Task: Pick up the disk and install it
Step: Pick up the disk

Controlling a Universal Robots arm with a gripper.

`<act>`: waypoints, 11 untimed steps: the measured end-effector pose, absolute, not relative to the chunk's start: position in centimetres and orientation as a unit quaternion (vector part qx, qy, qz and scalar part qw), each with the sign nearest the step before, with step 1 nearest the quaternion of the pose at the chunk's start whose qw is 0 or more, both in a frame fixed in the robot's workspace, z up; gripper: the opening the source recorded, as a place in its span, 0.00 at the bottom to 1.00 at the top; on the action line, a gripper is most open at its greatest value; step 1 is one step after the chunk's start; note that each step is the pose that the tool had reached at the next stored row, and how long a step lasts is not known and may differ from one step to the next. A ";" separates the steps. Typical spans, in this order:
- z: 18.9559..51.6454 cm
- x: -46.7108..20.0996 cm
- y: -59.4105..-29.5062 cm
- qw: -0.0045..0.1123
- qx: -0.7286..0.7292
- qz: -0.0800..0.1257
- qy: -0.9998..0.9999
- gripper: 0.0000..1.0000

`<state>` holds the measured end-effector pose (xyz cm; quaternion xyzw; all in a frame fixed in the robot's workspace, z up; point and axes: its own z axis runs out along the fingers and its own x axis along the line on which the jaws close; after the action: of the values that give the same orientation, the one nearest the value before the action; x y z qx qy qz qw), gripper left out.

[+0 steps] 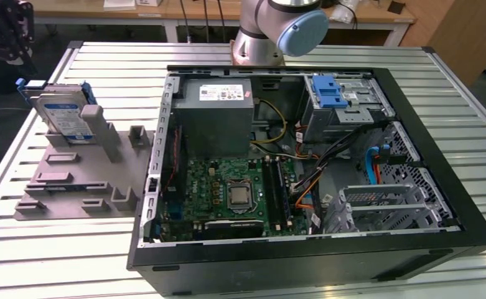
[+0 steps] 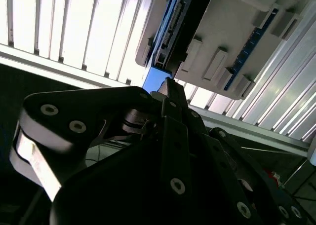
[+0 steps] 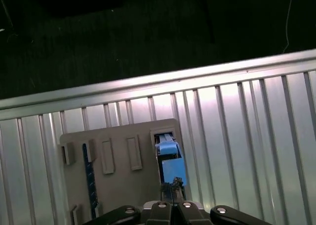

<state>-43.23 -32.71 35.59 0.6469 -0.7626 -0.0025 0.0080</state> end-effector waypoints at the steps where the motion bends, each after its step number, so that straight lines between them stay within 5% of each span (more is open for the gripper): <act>1: 35.6 -43.2 -32.7 0.008 0.652 -0.002 -0.758 0.11; 11: 35.6 -43.2 -32.7 0.008 0.667 -0.002 -0.745 0.11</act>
<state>-43.23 -32.70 35.59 0.6669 -0.7451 -0.0023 0.0081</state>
